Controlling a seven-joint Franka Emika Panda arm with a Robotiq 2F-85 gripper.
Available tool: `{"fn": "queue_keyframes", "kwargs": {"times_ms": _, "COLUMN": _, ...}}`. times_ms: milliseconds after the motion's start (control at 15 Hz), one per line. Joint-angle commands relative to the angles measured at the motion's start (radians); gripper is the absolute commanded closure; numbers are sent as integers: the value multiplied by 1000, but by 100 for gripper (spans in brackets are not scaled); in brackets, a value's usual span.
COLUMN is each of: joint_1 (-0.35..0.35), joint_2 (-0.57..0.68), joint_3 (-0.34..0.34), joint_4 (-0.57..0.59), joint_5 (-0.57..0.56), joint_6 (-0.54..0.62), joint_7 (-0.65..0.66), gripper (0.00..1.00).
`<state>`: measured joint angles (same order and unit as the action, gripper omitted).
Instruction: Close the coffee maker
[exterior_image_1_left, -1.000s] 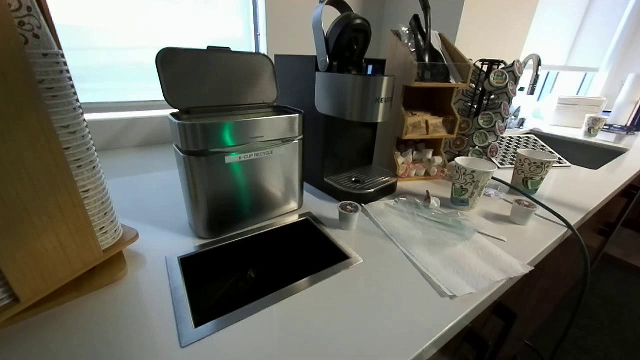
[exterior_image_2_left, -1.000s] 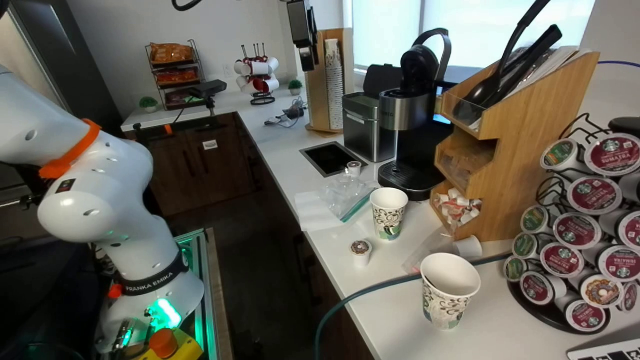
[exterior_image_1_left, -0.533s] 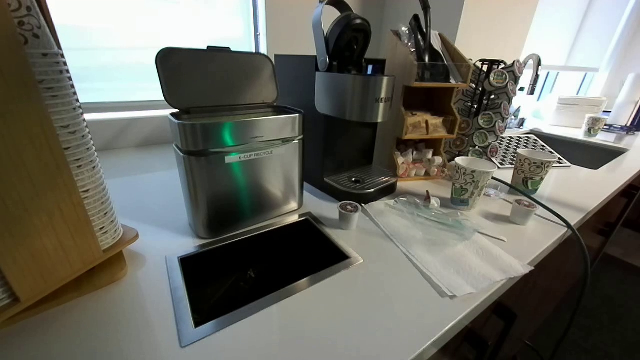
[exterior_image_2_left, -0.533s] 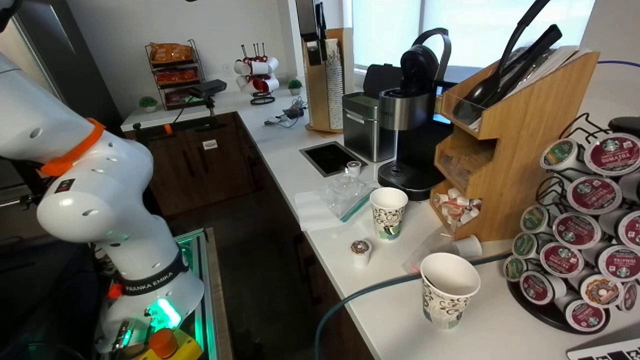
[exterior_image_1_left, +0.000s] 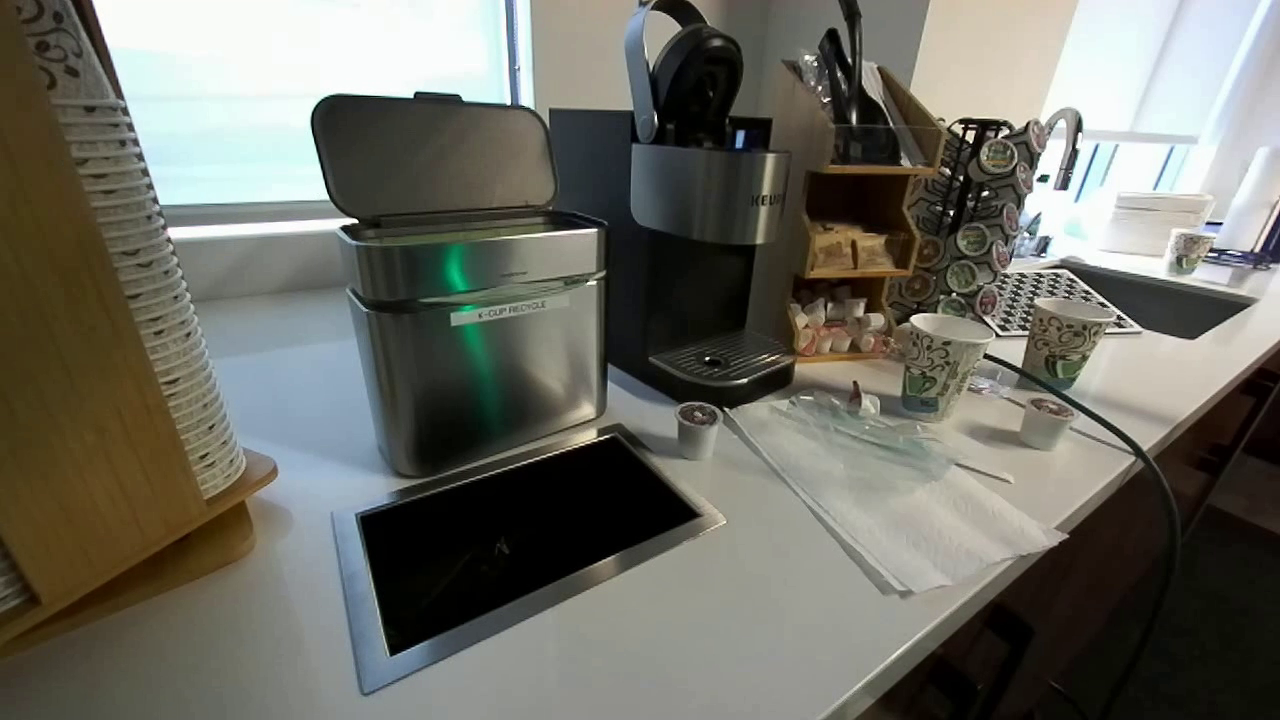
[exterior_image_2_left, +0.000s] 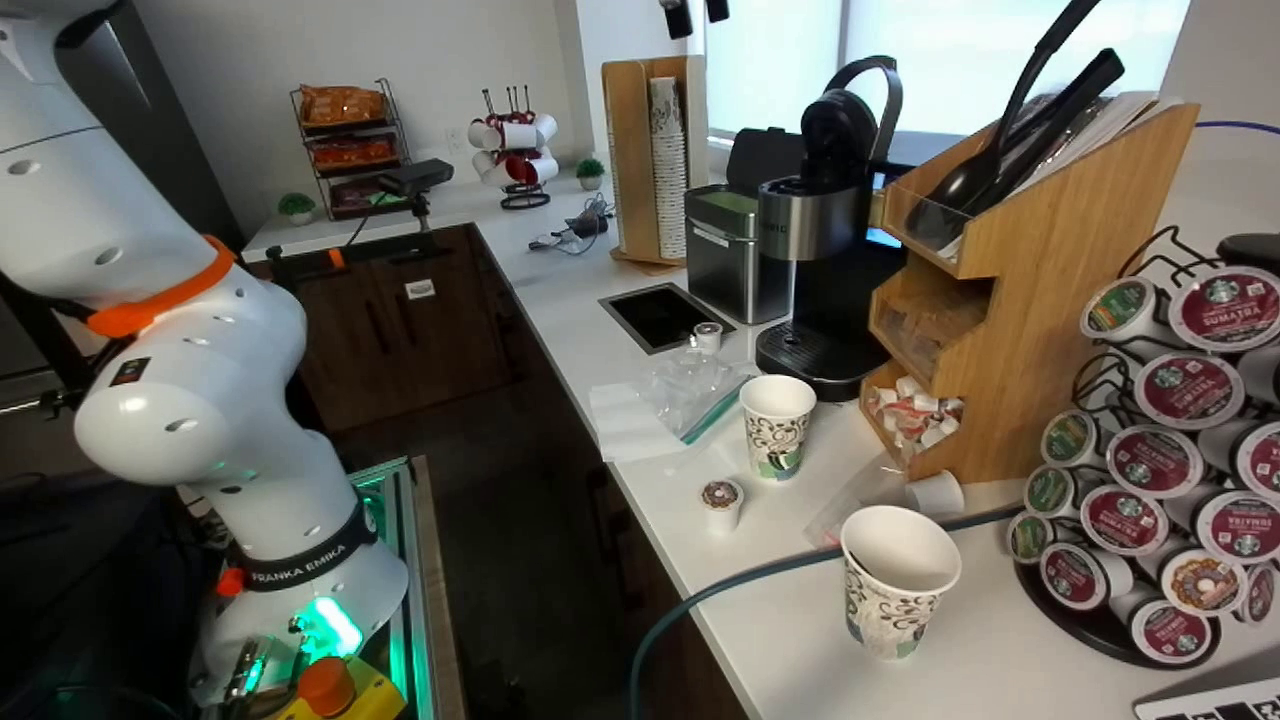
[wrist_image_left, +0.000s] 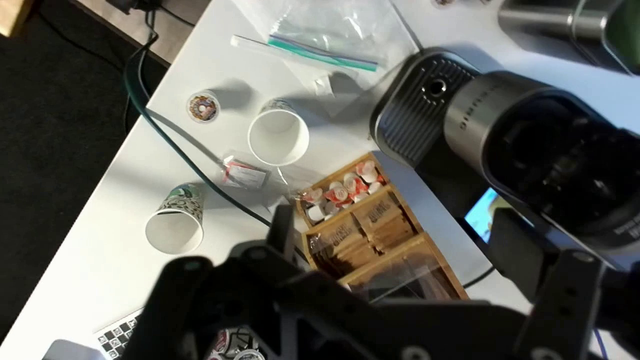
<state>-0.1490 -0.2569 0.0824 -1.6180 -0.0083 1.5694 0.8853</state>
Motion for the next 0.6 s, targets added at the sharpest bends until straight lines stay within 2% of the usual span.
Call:
{"fn": "queue_keyframes", "kwargs": {"times_ms": 0, "joint_1": 35, "joint_2": 160, "joint_3": 9, "joint_4": 254, "joint_5": 20, "joint_6": -28, "joint_7": 225, "gripper": 0}}
{"fn": "queue_keyframes", "kwargs": {"times_ms": 133, "joint_1": 62, "joint_2": 215, "joint_3": 14, "joint_4": 328, "joint_5": 1, "joint_6": 2, "joint_7": 359, "gripper": 0}}
{"fn": "queue_keyframes", "kwargs": {"times_ms": 200, "joint_1": 36, "joint_2": 137, "joint_3": 13, "joint_4": 217, "joint_5": 1, "joint_6": 6, "joint_7": 245, "gripper": 0}}
{"fn": "queue_keyframes", "kwargs": {"times_ms": 333, "joint_1": 55, "joint_2": 186, "joint_3": 18, "joint_4": 281, "joint_5": 0, "joint_6": 8, "joint_7": 317, "gripper": 0}}
{"fn": "queue_keyframes", "kwargs": {"times_ms": 533, "joint_1": 58, "joint_2": 208, "joint_3": 16, "joint_4": 308, "joint_5": 0, "joint_6": 8, "joint_7": 333, "gripper": 0}}
